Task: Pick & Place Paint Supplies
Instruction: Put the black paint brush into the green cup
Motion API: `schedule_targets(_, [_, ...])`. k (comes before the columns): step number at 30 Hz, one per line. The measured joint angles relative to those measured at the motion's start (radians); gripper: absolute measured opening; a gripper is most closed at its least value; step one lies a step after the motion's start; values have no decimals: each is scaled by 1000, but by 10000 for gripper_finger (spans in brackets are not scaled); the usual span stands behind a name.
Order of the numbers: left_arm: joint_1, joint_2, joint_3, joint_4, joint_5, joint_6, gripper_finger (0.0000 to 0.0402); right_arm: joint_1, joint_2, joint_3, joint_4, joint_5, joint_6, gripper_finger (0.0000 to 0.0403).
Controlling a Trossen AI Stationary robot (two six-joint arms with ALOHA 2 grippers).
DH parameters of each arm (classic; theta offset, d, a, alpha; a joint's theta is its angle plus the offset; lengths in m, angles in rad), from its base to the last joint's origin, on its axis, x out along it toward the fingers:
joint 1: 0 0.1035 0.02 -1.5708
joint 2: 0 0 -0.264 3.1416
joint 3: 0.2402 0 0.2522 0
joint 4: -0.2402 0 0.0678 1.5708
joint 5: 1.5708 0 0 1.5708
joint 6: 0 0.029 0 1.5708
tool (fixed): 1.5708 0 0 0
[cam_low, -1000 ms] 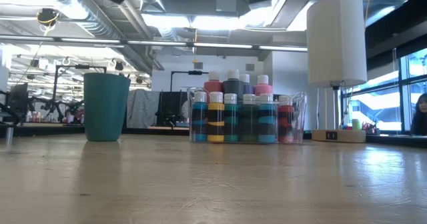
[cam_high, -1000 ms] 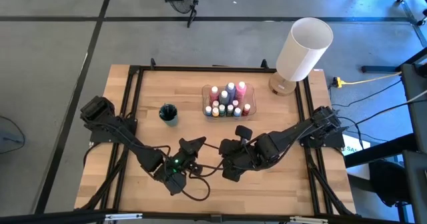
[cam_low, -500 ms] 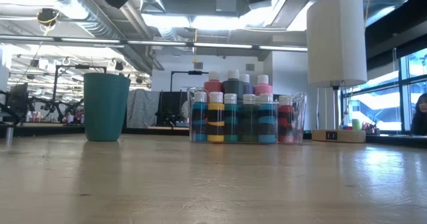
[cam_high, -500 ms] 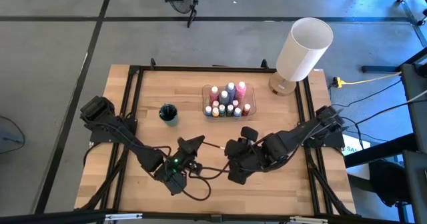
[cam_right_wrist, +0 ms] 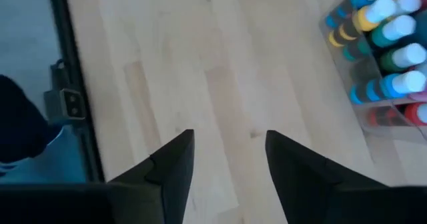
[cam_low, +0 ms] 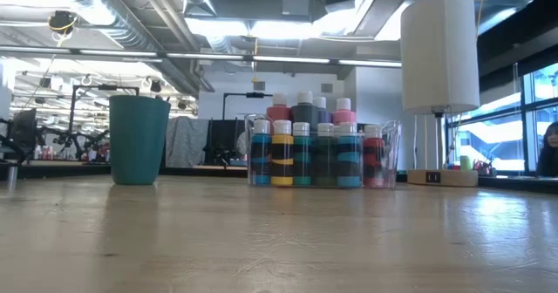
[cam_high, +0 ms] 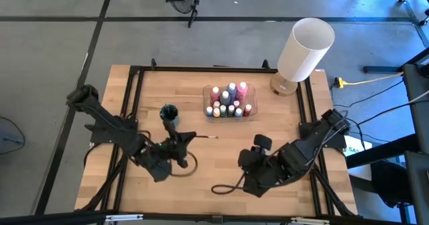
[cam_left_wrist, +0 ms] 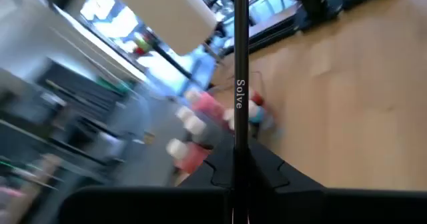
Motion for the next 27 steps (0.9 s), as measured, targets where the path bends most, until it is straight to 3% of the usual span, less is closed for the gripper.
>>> schedule_targets(3, [6,-65,-49,36,89,-84,4,15,0,0,23,20,-1,187])
schedule_targets(6, [2,-109,-118,214,179,-67,4,19,0,0,61,30,-42,186])
schedule_targets(13, [3,-134,-355,974,487,159,4,21,0,0,229,37,-172,185])
schedule_targets(19, [19,-124,-547,1480,697,172,4,35,0,0,416,29,-345,185])
schedule_targets(22, [29,-94,-590,1617,768,159,4,37,0,0,474,29,-444,185])
schedule_targets(27, [44,-14,-591,1704,859,138,4,34,0,0,516,30,-530,200])
